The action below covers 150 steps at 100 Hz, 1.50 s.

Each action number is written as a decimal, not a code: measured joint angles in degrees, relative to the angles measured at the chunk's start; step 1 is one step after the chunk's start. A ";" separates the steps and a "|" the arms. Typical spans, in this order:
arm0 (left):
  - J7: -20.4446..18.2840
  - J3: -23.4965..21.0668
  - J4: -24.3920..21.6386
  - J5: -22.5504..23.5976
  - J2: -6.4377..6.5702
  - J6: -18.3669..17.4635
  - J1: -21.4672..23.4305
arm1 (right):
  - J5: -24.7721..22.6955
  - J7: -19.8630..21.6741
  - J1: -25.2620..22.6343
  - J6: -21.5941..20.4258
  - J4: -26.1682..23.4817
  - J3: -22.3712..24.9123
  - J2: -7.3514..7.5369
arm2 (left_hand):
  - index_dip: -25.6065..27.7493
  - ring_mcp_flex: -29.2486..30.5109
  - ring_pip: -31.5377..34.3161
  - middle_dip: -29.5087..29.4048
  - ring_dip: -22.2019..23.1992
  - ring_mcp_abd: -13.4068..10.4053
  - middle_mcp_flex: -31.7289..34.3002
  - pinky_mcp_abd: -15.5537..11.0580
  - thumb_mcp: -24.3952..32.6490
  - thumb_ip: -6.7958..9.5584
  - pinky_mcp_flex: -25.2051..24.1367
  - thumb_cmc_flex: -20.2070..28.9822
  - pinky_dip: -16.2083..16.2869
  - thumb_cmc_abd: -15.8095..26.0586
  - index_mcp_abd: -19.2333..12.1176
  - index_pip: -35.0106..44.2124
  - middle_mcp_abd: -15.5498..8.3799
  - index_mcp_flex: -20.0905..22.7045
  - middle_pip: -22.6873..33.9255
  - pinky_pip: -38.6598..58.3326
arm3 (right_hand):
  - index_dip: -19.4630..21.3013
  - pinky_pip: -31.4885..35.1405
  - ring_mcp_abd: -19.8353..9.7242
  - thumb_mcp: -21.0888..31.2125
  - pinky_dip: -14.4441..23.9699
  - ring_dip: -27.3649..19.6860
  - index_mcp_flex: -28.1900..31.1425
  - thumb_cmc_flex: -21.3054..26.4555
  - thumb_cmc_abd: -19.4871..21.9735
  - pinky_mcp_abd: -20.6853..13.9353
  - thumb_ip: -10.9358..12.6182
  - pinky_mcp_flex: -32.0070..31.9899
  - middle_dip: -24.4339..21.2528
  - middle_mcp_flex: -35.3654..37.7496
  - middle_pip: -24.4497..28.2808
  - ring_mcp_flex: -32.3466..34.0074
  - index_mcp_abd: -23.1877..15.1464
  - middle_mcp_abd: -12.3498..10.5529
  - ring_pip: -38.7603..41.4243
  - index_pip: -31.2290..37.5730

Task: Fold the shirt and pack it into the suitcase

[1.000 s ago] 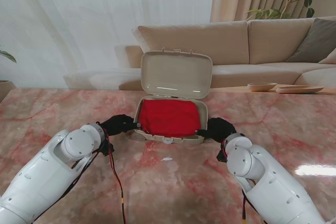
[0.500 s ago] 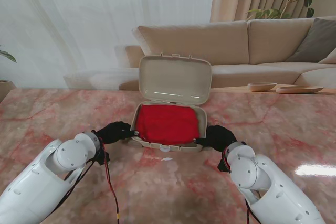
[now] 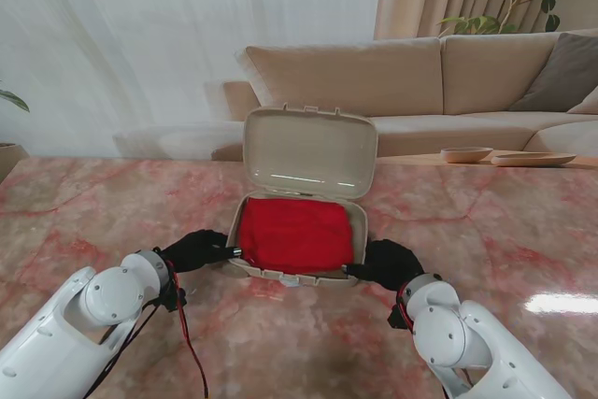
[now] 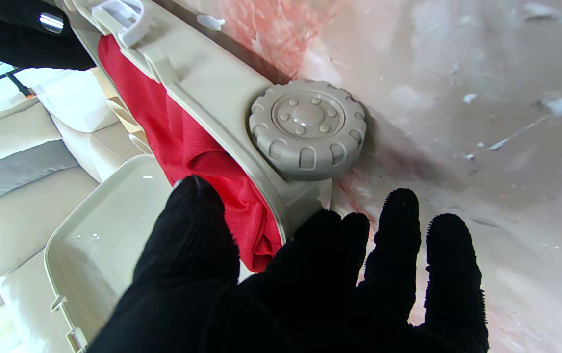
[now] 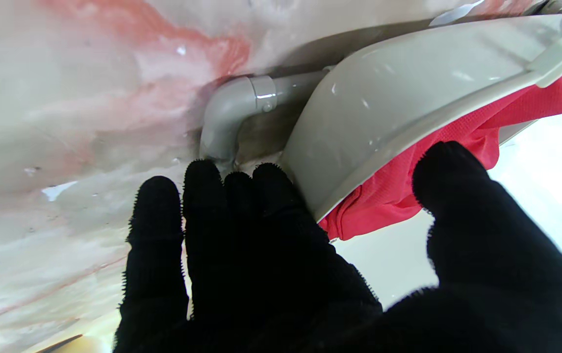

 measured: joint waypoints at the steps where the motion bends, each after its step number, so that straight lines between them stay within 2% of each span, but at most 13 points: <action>1: -0.03 -0.10 -0.09 0.07 0.01 -0.04 0.12 | -0.08 0.00 -0.16 -0.02 -0.16 0.05 0.00 | 0.00 0.00 0.00 0.00 0.00 0.00 0.00 0.00 0.00 0.00 0.00 0.00 0.00 0.00 0.00 0.00 0.00 0.00 0.00 0.00 | 0.00 0.00 -0.04 0.00 0.00 0.00 0.01 0.00 0.00 0.00 0.00 0.02 0.00 0.00 -0.01 0.00 0.00 0.01 0.00 0.16; 53: -1.23 -3.70 -4.33 1.79 0.70 -1.43 5.57 | -2.82 0.05 -8.44 -0.86 -7.24 2.15 0.23 | 0.01 0.00 -0.50 0.00 0.00 0.01 0.00 0.02 0.00 0.00 -0.01 0.00 0.00 0.01 0.14 0.15 0.13 0.03 0.00 -0.01 | 0.00 0.00 -0.40 -0.61 0.00 0.00 0.07 0.13 0.50 0.08 0.00 0.30 0.00 0.28 -0.45 0.00 0.49 0.44 -0.01 1.18; 118: -2.35 -5.67 -6.49 3.34 0.95 -2.72 8.41 | -3.58 0.43 -12.15 -0.53 -10.32 3.20 0.26 | 0.02 0.00 -0.56 0.00 0.00 0.08 0.00 0.04 0.00 0.00 -0.02 0.00 0.37 0.03 0.27 0.16 0.32 0.03 -0.02 -0.02 | 0.00 -0.01 -0.40 -1.53 0.00 0.00 0.09 0.68 0.71 0.10 0.01 0.30 -0.12 0.34 -1.19 0.03 0.59 0.59 -0.75 1.20; 140: -3.01 -6.48 -7.25 3.84 0.95 -3.02 9.26 | -4.14 0.49 -13.40 0.22 -11.39 3.82 0.15 | 0.07 0.00 -0.56 0.00 0.00 0.08 0.00 0.04 0.00 0.00 -0.02 0.00 1.03 0.03 -0.63 1.09 -0.35 0.07 -0.02 -0.02 | 0.00 -0.02 -0.48 -1.53 0.00 0.00 0.10 0.68 0.71 0.10 0.01 0.30 -0.12 0.60 -1.37 0.04 -2.24 -1.22 -0.75 1.21; 150: -2.87 -6.82 -7.40 4.20 0.93 -3.20 9.65 | -3.95 0.41 -13.69 0.57 -11.62 3.92 0.10 | 0.09 0.00 -0.56 0.00 0.00 0.08 0.00 0.04 0.00 0.00 -0.02 0.00 1.16 0.03 -2.07 1.72 -1.48 0.08 -0.02 -0.02 | 0.00 -0.02 -0.48 -1.53 0.00 0.00 0.10 0.68 0.71 0.10 0.01 0.30 -0.12 0.60 -1.46 0.04 -2.99 -1.60 -0.76 1.21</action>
